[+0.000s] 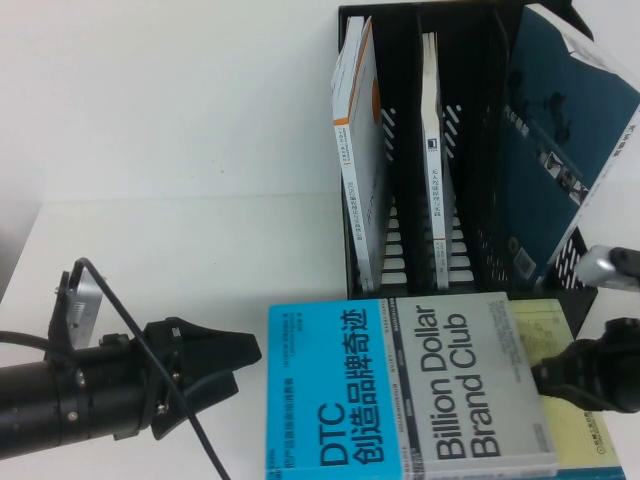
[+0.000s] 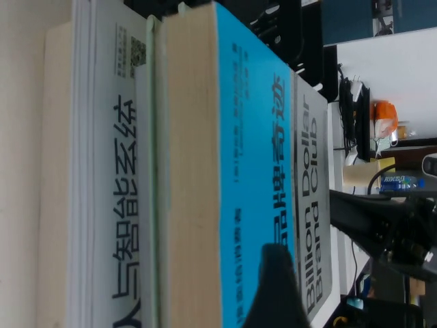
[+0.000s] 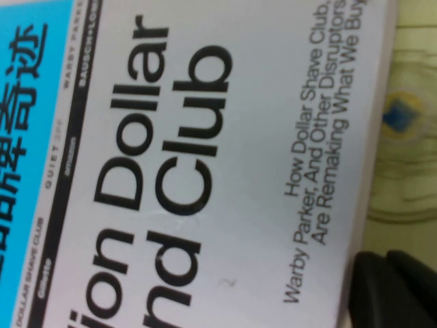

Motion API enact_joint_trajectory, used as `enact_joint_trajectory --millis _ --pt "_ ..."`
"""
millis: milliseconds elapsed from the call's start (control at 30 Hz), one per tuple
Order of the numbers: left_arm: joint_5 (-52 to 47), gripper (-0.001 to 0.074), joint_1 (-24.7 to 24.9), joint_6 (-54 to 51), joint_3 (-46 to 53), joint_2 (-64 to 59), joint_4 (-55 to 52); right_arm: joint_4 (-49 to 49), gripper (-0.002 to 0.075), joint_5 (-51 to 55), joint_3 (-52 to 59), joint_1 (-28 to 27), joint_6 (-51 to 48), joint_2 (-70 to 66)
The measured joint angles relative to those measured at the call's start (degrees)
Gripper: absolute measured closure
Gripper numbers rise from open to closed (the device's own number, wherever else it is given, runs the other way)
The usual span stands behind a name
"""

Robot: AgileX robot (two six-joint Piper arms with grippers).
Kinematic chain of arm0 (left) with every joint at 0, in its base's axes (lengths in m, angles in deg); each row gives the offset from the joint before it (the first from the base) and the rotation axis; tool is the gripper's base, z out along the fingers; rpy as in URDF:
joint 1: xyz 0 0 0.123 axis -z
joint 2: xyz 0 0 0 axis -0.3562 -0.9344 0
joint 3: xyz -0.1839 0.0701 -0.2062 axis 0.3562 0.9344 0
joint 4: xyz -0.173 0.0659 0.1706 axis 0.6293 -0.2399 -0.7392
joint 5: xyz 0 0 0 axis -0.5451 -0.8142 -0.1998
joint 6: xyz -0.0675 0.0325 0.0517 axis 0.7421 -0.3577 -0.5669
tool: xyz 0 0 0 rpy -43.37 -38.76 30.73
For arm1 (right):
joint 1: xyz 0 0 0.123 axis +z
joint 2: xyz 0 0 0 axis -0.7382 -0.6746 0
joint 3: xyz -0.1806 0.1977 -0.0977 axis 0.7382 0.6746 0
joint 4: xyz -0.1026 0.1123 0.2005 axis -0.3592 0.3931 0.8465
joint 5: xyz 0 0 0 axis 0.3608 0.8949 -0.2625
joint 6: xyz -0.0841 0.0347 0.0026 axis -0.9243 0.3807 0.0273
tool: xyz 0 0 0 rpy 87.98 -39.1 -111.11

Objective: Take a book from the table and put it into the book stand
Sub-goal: Push book with right arm

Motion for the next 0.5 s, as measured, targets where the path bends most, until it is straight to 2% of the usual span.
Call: enact_joint_trajectory --millis 100,200,333,500 --pt "-0.42 0.0267 -0.68 0.00 0.00 0.00 -0.67 0.73 0.0718 -2.20 0.00 2.72 0.22 0.00" --pt "-2.05 0.0260 -3.59 0.00 0.00 0.00 -3.34 0.83 0.0718 -3.54 0.00 4.96 0.22 -0.09" --pt "-4.99 0.0239 -9.16 0.00 0.00 0.00 -7.69 1.31 0.0718 -4.22 0.00 5.54 0.35 -0.58" --pt "-10.14 0.0236 -10.51 -1.67 0.00 -2.34 -10.10 2.16 0.0718 -4.22 -0.26 5.54 0.35 -1.59"
